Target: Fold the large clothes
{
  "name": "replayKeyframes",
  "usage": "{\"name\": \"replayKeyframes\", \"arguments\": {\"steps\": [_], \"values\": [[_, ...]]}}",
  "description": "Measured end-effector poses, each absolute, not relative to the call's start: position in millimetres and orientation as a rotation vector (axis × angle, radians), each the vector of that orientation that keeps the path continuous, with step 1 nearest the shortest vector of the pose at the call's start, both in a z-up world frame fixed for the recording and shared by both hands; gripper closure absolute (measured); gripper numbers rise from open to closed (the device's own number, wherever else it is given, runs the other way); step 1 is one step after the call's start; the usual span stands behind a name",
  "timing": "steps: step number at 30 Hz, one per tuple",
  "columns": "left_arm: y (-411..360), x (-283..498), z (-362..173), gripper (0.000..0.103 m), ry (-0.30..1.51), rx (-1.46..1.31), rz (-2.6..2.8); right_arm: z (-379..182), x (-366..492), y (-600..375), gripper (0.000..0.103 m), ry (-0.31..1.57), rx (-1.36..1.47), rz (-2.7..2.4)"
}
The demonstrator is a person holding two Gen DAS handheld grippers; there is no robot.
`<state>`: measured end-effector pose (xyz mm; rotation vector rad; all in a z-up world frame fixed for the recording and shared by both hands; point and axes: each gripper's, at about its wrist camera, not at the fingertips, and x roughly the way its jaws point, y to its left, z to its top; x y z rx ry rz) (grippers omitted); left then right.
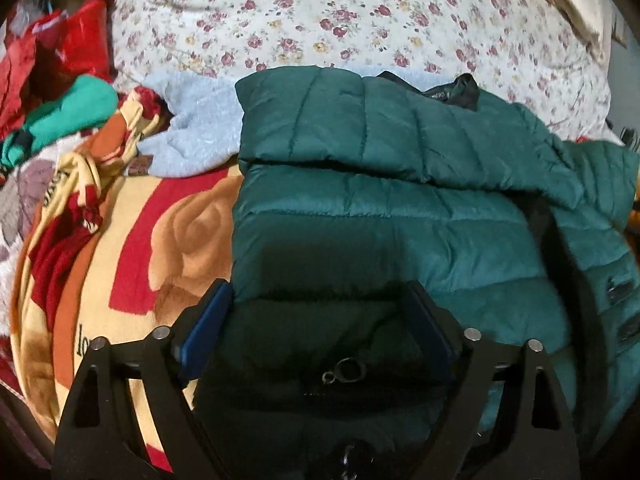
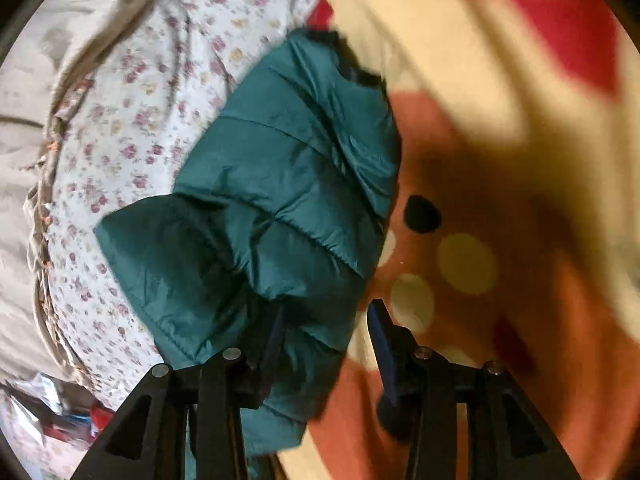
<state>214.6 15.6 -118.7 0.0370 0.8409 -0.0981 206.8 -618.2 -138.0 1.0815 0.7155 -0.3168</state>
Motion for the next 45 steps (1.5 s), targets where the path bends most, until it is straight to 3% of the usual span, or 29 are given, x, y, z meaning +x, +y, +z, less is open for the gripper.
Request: {"name": "replayKeyframes", "arguments": {"steps": [7, 10, 12, 14, 21, 29, 34, 38, 42, 45], "values": [[17, 225, -128, 0.005, 0.864, 0.011, -0.084, -168, 231, -643, 0.062, 0.603, 1.281, -0.225], [21, 229, -130, 0.003, 0.884, -0.026, -0.09, -157, 236, -644, 0.081, 0.591, 1.254, -0.234], [20, 230, -130, 0.003, 0.886, -0.028, -0.089, -138, 239, -638, 0.09, 0.62, 1.159, -0.271], [20, 230, -129, 0.003, 0.886, -0.028, -0.089, -120, 245, -631, 0.092, 0.636, 1.08, -0.292], [22, 226, -127, 0.003, 0.896, -0.054, -0.103, -25, 255, -589, 0.095, 0.642, 0.803, -0.284], [38, 219, -106, 0.003, 0.876, -0.149, -0.141, 66, 289, -442, 0.095, 0.655, 0.483, -0.025], [65, 215, -83, 0.003, 0.8, -0.193, -0.097, 42, 315, -288, 0.095, 0.797, 0.324, 0.249], [96, 215, -70, 0.003, 0.754, -0.235, -0.028, -35, 326, -186, 0.094, 0.986, 0.199, 0.358], [124, 213, -61, 0.003, 0.723, -0.302, 0.014, -112, 322, -146, 0.083, 1.079, 0.093, 0.261], [136, 211, -60, 0.003, 0.715, -0.346, 0.019, -115, 308, -153, 0.066, 1.025, 0.126, 0.252]]}}
